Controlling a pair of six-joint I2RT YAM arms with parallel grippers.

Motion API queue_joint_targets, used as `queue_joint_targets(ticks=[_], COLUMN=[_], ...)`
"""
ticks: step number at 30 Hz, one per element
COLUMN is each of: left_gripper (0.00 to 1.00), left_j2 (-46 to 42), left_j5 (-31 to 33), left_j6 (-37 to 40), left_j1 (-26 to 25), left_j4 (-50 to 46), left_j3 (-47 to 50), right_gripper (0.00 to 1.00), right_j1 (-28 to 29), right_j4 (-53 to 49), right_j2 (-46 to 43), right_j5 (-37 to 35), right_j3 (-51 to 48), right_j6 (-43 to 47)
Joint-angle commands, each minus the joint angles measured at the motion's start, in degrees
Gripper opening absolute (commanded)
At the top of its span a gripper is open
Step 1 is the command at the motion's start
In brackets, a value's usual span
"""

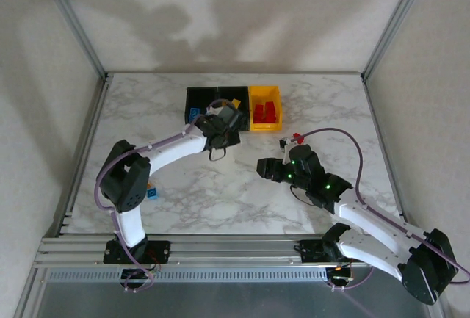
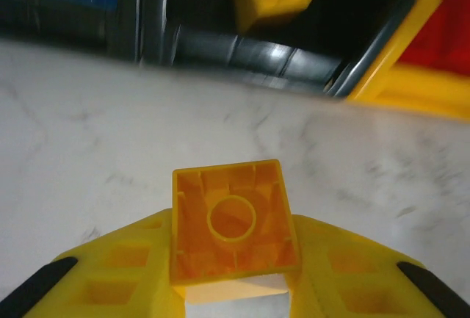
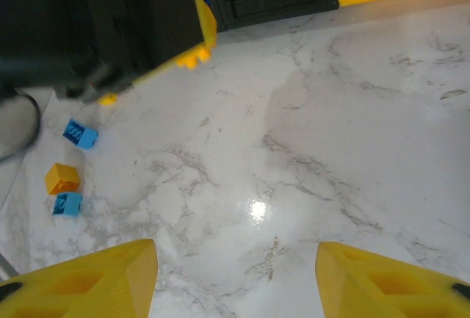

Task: Sort the legos into containers by color
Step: Pick up the lego from the center of the table, then place the lego in the container.

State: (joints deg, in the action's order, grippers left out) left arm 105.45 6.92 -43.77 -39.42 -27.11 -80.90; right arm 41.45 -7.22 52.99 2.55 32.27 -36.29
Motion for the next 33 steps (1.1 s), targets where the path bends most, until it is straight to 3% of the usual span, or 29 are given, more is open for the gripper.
queue_joint_targets(ticks=[1, 19, 25, 33], left_gripper=[0.25, 0.29, 0.34, 0.52], left_j2=[3.29, 28.76, 30.86, 29.92], left_j5=[0.86, -3.49, -4.74, -4.65], left_j6=[2.71, 5.61, 5.89, 5.80], left_j1=[1.98, 7.73, 7.95, 8.04], left_j4=[-2.59, -10.44, -9.54, -9.99], left_j3=[-5.50, -39.56, -41.25, -41.27], right_gripper=[0.59, 0.59, 0.59, 0.59], right_j1=[-0.57, -1.37, -1.37, -1.38], right_j4=[-1.01, -1.56, -1.61, -1.28], right_j2=[-0.84, -2.04, -2.21, -2.09], right_j5=[-2.48, -2.21, -2.06, -1.81], right_j3=[1.90, 2.21, 1.97, 1.83], right_j6=[-1.15, -0.54, -0.36, -0.49])
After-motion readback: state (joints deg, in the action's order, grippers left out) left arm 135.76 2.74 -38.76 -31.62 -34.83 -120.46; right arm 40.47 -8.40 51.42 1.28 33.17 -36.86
